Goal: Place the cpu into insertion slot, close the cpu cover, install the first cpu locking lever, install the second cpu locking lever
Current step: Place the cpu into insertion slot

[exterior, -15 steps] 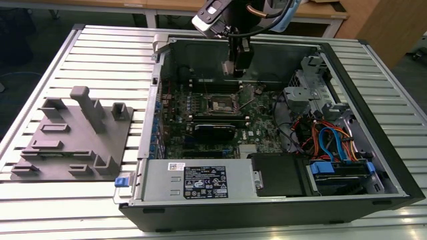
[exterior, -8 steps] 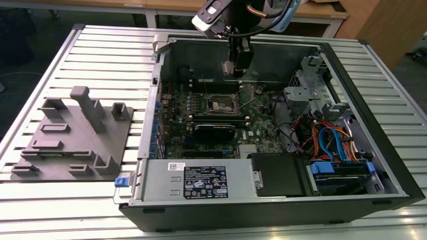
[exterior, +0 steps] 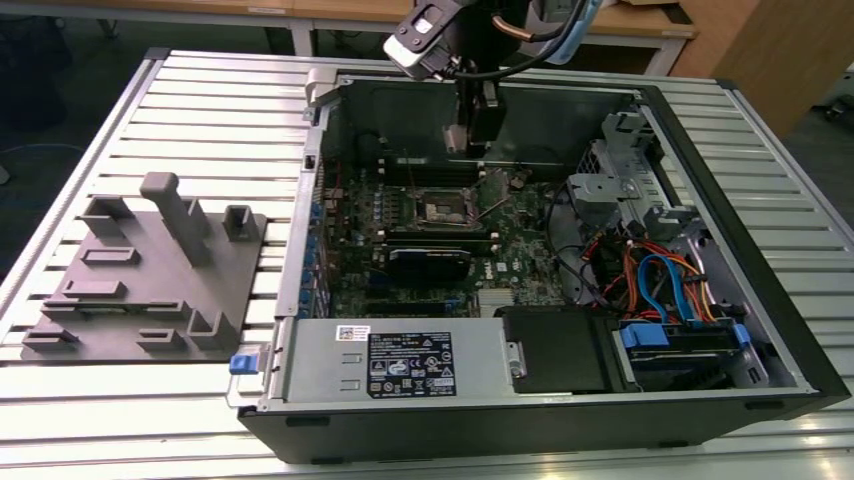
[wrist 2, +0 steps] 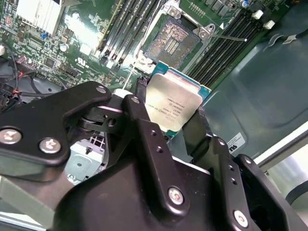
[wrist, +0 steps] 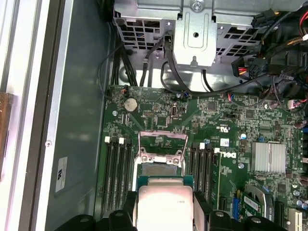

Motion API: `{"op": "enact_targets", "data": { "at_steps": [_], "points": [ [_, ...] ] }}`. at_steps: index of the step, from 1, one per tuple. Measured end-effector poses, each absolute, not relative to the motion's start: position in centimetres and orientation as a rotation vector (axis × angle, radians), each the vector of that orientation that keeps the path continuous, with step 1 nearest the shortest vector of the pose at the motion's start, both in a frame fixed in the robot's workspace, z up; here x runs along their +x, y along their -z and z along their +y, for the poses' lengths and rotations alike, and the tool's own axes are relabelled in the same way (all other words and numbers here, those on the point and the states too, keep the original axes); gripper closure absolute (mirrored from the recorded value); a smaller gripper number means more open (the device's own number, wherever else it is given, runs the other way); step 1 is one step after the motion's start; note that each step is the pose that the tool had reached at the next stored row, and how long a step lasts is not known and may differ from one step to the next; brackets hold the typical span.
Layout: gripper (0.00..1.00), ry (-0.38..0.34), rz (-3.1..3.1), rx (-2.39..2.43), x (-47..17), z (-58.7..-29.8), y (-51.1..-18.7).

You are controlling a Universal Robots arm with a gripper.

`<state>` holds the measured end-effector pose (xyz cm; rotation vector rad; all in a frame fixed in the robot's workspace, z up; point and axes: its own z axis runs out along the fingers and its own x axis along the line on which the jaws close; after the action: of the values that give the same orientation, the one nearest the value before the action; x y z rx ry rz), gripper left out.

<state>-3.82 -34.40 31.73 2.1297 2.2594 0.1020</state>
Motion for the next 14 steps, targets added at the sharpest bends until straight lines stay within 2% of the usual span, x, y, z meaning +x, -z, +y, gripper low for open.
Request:
{"op": "enact_targets", "data": {
  "at_steps": [14],
  "points": [
    [0.46,-0.102,2.257,2.133,-3.8,-34.4,-30.3]
  ]
}}
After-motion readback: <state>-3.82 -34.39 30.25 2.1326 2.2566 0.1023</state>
